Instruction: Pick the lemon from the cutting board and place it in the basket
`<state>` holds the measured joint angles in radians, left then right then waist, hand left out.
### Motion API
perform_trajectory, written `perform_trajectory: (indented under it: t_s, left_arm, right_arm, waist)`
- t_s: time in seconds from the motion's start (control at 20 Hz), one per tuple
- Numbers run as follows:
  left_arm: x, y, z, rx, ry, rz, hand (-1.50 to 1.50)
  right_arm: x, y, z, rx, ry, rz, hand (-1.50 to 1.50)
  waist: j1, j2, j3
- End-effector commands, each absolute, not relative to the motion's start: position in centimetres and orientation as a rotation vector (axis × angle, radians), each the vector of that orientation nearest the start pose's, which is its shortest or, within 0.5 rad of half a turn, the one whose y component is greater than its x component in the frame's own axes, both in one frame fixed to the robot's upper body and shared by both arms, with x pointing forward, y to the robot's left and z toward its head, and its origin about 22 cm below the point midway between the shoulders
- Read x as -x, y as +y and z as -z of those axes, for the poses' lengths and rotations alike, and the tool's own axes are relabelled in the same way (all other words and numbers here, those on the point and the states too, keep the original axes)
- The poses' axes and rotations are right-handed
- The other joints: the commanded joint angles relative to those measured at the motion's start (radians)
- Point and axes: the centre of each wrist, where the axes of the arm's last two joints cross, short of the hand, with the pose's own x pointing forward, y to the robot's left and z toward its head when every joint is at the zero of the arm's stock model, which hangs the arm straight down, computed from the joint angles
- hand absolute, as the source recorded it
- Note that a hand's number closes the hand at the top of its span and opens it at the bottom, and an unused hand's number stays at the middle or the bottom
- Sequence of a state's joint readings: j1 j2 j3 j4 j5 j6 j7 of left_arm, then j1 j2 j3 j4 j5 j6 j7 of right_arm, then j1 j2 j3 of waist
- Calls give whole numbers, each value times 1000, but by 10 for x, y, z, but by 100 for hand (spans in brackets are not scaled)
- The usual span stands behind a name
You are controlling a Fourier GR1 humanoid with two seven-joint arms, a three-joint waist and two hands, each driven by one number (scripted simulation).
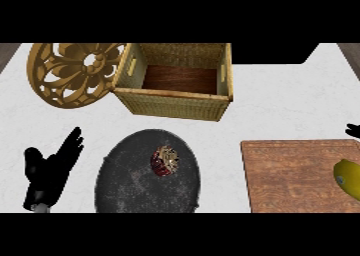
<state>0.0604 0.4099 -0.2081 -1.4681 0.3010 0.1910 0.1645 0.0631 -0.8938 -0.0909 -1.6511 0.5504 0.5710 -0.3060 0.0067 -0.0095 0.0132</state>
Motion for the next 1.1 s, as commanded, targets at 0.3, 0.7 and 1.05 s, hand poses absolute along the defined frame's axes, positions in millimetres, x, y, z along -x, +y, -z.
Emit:
perform_trajectory:
  t_s: [0.3, 0.7, 1.05]
  left_arm:
    - [-195, 290, 52, -164, -1021, 32, 0]
    - [-197, 287, 60, -144, -1016, 11, 0]
    - [-220, 284, 45, -156, -1030, 28, 0]
  right_arm:
    - [-224, -394, -111, 553, -1040, -1557, -150]
    - [-221, -397, -79, 566, -1017, -1533, -150]
    - [-237, -400, -76, 570, -1033, -1546, -150]
  waist:
    - [-12, 10, -13]
    - [-17, 11, -13]
    - [-12, 14, -13]
